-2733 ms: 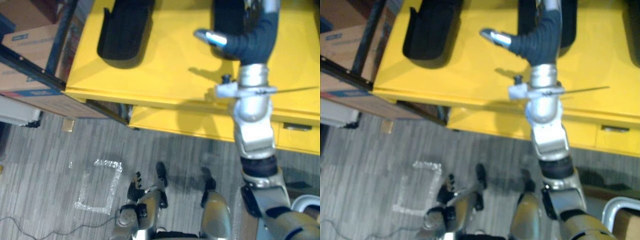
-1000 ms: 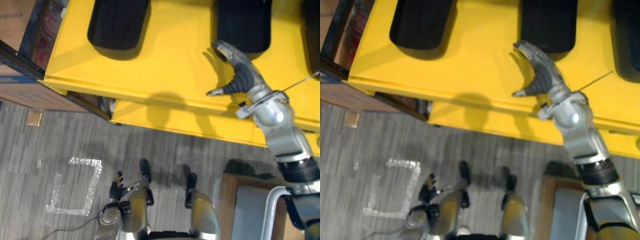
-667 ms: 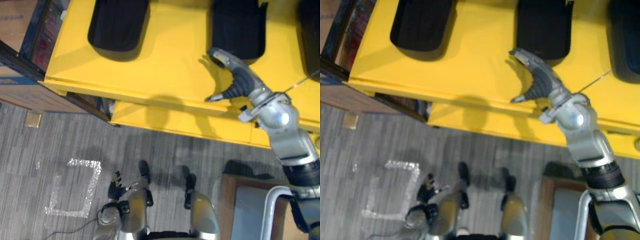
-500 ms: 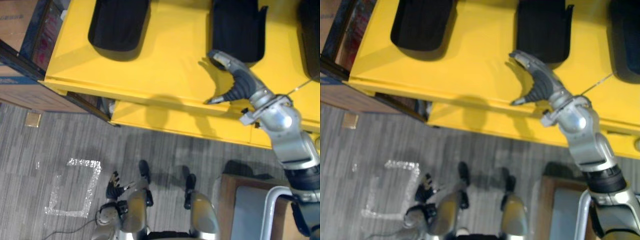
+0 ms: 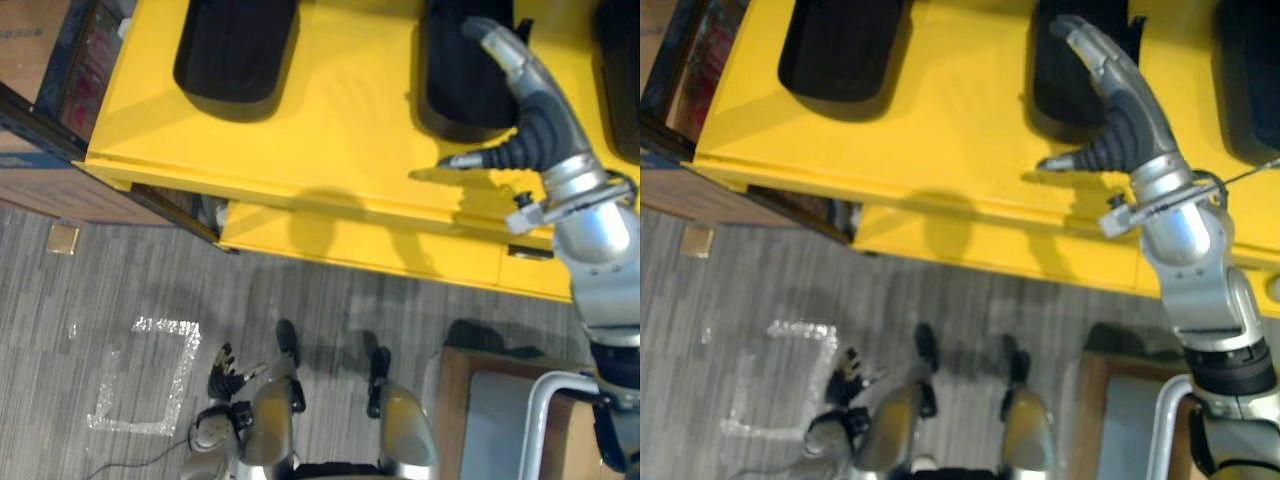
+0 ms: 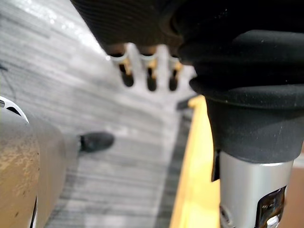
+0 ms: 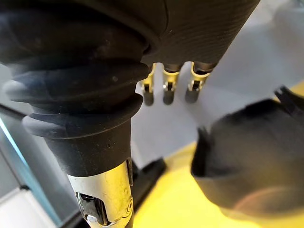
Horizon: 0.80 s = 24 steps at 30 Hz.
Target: Walk over and take plastic housings, then place them on the shelf
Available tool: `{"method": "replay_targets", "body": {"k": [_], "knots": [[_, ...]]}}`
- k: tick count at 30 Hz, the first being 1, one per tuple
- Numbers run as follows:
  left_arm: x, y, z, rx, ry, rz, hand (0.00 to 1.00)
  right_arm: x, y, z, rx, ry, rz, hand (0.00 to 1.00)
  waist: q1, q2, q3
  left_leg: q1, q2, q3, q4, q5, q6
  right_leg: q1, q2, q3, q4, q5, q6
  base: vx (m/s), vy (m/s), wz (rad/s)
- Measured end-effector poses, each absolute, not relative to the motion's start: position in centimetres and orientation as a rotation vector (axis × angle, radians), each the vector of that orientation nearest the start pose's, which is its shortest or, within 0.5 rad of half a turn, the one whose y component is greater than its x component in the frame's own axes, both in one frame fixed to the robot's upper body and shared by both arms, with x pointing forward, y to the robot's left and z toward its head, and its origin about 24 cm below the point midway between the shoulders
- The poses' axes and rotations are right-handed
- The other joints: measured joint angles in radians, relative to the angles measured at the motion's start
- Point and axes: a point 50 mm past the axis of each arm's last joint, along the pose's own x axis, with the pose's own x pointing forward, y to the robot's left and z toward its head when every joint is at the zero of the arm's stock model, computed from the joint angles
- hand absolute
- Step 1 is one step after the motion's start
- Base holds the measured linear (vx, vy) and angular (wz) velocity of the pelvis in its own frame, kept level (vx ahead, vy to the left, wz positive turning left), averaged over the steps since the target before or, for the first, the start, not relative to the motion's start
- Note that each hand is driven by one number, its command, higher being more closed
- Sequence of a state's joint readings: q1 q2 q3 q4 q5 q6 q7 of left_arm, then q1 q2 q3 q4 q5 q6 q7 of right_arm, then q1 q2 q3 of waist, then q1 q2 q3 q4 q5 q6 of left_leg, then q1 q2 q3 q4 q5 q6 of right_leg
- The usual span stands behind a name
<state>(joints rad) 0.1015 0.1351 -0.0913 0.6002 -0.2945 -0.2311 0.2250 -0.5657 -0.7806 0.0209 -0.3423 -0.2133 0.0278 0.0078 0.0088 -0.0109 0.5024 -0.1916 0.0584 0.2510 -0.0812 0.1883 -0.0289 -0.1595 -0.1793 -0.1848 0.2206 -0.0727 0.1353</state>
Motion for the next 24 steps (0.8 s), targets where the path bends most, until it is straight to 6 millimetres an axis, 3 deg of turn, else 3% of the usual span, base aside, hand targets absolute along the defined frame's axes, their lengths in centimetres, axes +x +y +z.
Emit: {"method": "replay_targets", "body": {"k": [2, 5, 10, 20, 24], "knots": [[18.1, 19.1, -8.8, -0.077, 0.484, 0.308, 0.0, 26.7, -18.5, 29.8, -0.993, -0.912, -0.056, 0.0, 0.0, 0.0, 0.0, 0.0, 0.0, -0.001, 0.0, 0.0, 0.0, 0.001, 0.0, -0.001, 0.0, 0.0, 0.0, 0.0, 0.0, 0.0], [18.1, 18.5, -8.9, -0.09, 0.489, 0.307, 0.0, 27.2, -19.4, 30.1, -1.016, -0.91, -0.257, 0.0, 0.0, 0.0, 0.0, 0.0, 0.0, -0.002, 0.0, 0.0, 0.0, 0.001, 0.0, -0.001, 0.0, 0.0, 0.0, 0.0, 0.0, 0.0], [18.0, 17.8, -8.9, -0.083, 0.488, 0.28, 0.0, 29.2, -24.2, 29.3, -0.848, -0.719, -0.61, 0.0, 0.002, 0.0, 0.0, 0.0, -0.002, 0.002, 0.0, 0.0, 0.001, -0.003, -0.002, 0.003, 0.0, -0.001, -0.001, 0.0, 0.0, -0.02], [18.2, 16.8, -8.5, -0.081, 0.472, 0.252, 0.0, 30.6, -24.8, 26.8, -0.7, -0.53, -0.615, 0.0, -0.003, 0.003, 0.001, 0.001, -0.005, 0.006, 0.0, 0.003, 0.004, -0.016, -0.01, 0.02, 0.015, -0.006, -0.007, 0.01, -0.004, -0.03], [18.2, 16.5, -8.6, -0.069, 0.474, 0.242, 0.0, 31.3, -24.6, 25.8, -0.639, -0.478, -0.547, 0.0, -0.004, 0.017, 0.0, -0.002, -0.013, 0.005, -0.001, -0.001, 0.004, -0.025, -0.014, 0.02, 0.03, -0.011, -0.003, 0.0, 0.0, 0.0]]}}
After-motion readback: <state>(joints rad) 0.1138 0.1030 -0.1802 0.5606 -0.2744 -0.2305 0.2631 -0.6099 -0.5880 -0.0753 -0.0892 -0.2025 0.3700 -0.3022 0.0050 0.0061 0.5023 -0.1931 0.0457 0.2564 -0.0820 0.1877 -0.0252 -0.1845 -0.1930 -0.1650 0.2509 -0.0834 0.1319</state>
